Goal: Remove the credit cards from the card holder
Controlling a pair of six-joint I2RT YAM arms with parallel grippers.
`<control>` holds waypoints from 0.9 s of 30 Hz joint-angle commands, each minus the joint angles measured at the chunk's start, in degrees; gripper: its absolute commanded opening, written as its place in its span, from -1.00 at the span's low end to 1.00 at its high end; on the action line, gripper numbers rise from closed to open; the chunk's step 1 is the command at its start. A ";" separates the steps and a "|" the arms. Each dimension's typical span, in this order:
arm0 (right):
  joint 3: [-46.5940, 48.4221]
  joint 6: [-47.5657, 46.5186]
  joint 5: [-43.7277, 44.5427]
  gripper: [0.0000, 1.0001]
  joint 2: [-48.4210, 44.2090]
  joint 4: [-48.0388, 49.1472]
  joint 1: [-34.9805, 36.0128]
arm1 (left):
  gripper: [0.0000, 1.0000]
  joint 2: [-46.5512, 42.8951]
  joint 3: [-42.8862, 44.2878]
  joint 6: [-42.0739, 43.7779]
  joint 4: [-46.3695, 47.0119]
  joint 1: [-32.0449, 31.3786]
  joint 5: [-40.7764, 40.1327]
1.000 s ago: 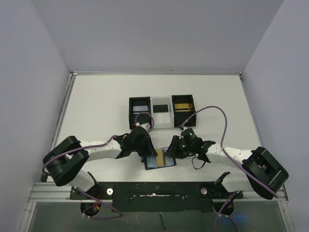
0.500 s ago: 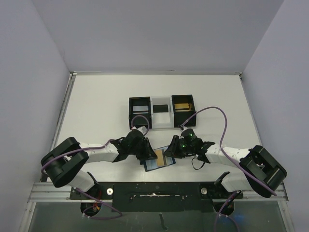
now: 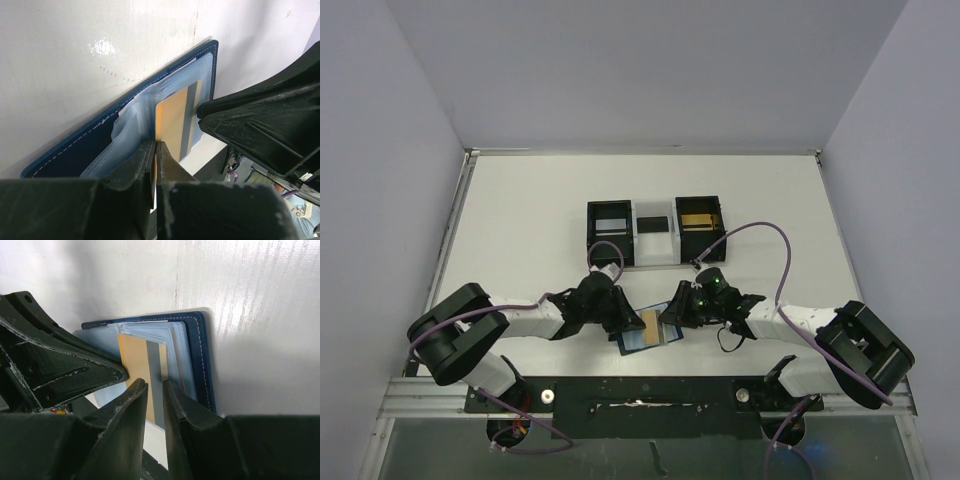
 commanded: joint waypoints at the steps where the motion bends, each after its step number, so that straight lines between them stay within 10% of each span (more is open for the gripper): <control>1: -2.02 -0.74 3.19 -0.55 0.76 -5.73 0.54 | -1.00 -1.87 -1.13 0.22 1.24 0.73 -0.60; 27: 12.06 -8.25 -1.22 -0.46 -3.31 -11.87 2.47 | -1.00 -6.41 0.52 8.47 -9.49 3.93 0.00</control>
